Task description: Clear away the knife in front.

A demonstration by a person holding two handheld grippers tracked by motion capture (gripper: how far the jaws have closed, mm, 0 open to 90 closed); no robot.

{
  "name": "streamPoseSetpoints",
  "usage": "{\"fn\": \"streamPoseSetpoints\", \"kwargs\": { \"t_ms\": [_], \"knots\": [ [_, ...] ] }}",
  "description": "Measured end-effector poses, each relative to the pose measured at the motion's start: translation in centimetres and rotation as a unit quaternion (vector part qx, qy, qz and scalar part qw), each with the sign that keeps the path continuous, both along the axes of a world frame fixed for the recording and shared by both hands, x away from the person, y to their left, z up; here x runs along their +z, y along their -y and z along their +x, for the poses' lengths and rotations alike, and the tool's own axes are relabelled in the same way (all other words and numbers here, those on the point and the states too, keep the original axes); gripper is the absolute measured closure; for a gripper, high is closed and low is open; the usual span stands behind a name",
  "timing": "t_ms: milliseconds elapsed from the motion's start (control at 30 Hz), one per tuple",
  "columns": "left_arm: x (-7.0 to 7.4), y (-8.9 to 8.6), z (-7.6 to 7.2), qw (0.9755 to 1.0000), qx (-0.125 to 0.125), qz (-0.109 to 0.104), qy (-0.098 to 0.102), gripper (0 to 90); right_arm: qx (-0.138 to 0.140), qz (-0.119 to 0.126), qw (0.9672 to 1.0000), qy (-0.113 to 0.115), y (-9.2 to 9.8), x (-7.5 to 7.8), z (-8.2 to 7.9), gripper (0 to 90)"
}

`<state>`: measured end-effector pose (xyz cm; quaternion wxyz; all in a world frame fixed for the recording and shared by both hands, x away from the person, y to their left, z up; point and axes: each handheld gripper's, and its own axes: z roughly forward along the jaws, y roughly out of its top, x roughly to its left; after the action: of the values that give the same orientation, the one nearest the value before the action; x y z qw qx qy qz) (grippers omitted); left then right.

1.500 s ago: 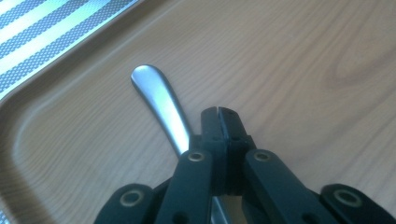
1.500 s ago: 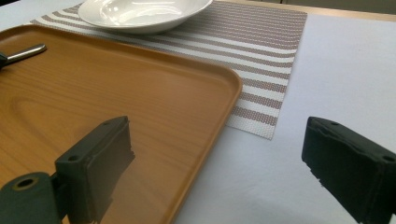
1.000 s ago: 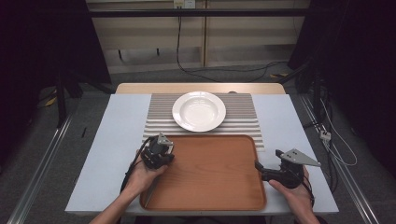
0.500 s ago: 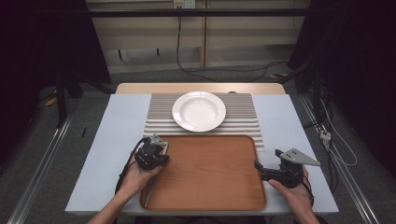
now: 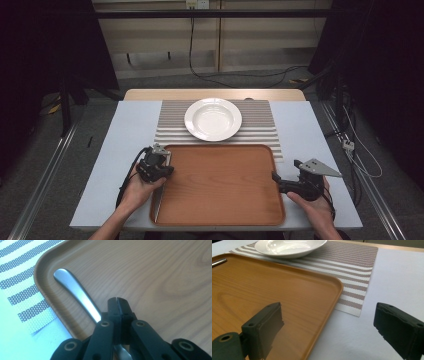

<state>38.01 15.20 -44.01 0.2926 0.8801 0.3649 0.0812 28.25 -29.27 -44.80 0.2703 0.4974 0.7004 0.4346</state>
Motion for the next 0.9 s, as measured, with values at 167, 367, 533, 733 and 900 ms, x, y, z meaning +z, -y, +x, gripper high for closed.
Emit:
{"fn": "streamPoseSetpoints", "kwargs": {
  "t_ms": [167, 367, 533, 733, 900],
  "knots": [
    [0.04, -0.13, 0.03, 1.0, 0.001, 0.004, 0.0, 90.0, 0.0, 0.0, 1.0, -0.001, -0.02, -0.01, 0.02, 8.1],
    [-0.01, -0.48, 0.16, 1.0, 0.009, 0.001, 0.001, 90.0, 0.0, 0.0, 1.0, -0.001, -0.01, -0.02, 0.01, 8.1],
    [-0.03, -0.53, 0.11, 0.9999, 0.011, -0.001, 0.001, 90.0, -0.001, 0.001, 1.0, -0.002, 0.0, -0.03, 0.04, 8.1],
    [0.05, -0.64, 0.05, 0.9998, 0.011, -0.014, 0.004, 90.0, -0.001, 0.001, 1.0, -0.001, -0.02, -0.03, 0.05, 8.1],
    [0.47, -0.69, -0.08, 0.9988, 0.011, -0.041, 0.023, 80.7, -0.001, 0.001, 1.0, -0.001, -0.02, -0.02, 0.05, 8.1]
  ]
}}
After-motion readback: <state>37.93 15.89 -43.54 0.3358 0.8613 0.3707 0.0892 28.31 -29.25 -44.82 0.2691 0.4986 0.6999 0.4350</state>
